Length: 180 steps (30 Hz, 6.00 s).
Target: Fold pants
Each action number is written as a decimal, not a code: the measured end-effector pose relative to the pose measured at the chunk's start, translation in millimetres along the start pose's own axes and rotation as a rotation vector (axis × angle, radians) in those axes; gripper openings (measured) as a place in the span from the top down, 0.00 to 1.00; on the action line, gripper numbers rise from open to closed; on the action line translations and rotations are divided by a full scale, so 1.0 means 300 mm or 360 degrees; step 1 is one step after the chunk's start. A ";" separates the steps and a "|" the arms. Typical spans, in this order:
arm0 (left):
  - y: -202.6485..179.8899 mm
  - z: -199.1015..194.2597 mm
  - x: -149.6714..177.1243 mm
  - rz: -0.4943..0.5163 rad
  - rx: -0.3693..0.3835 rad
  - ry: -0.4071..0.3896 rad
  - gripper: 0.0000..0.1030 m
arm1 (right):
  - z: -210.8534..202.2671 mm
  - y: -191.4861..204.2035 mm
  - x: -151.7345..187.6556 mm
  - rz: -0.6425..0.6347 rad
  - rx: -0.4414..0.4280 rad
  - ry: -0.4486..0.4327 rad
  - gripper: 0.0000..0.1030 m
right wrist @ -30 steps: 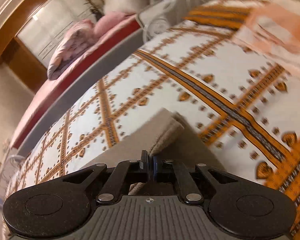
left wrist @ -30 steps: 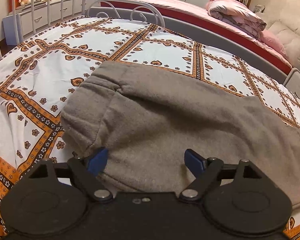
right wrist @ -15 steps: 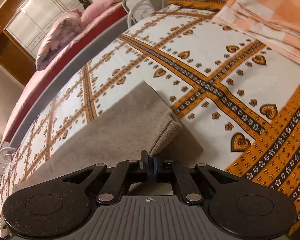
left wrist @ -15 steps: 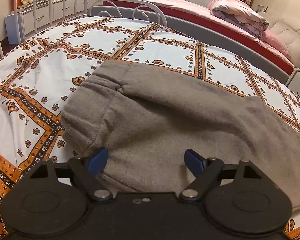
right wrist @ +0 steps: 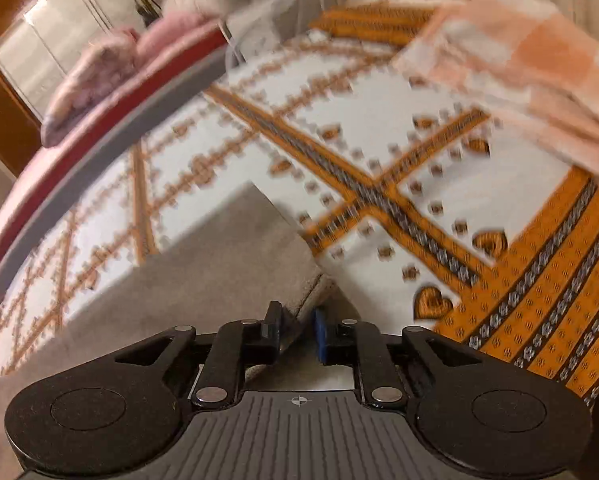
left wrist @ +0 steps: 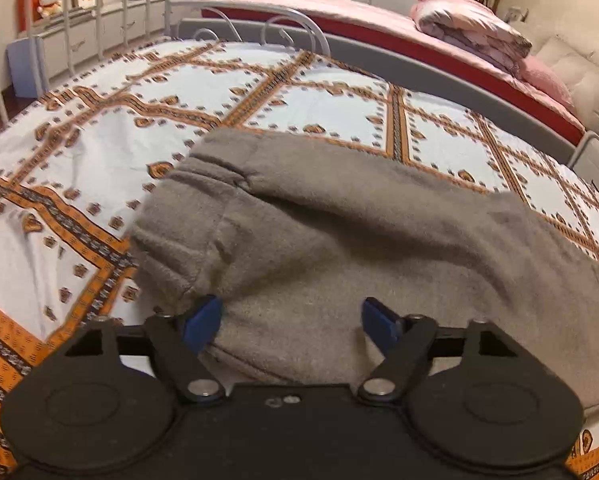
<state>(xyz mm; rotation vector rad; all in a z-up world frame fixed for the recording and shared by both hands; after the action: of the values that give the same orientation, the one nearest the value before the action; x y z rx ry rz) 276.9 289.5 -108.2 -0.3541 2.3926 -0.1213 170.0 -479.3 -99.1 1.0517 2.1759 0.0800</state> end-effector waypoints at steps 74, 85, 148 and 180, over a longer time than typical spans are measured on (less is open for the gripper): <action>0.062 -0.046 -0.113 -0.0119 -0.0001 -0.0229 0.75 | -0.009 0.902 0.647 -0.1204 -0.0464 0.0243 0.47; 0.103 0.072 -0.248 -0.0155 -0.0114 -0.0274 0.75 | 0.077 1.341 0.560 -0.1255 -0.0958 0.0135 0.47; 0.000 0.000 -0.218 0.0181 -0.0117 -0.0328 0.38 | 0.229 1.468 0.498 -0.1487 -0.0855 -0.0089 0.87; -0.029 0.038 -0.065 0.0165 -0.0136 -0.0074 0.22 | -0.011 -0.097 0.045 0.0372 -0.0334 0.0188 0.49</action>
<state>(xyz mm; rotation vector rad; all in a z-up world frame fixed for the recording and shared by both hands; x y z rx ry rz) 300.3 286.9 -102.6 -0.2690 2.3696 0.0365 143.0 -488.5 -114.3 1.1988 2.0844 0.4777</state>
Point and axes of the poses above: each gripper's, at about its wrist camera, not at the fingertips, and z roughly the way its jaws point, y to its left, x to its underside, the point moved 10 cm from there along z, roughly the way its jaws point, and after that the axes turned 4 degrees about x, right-handed, at the moved point
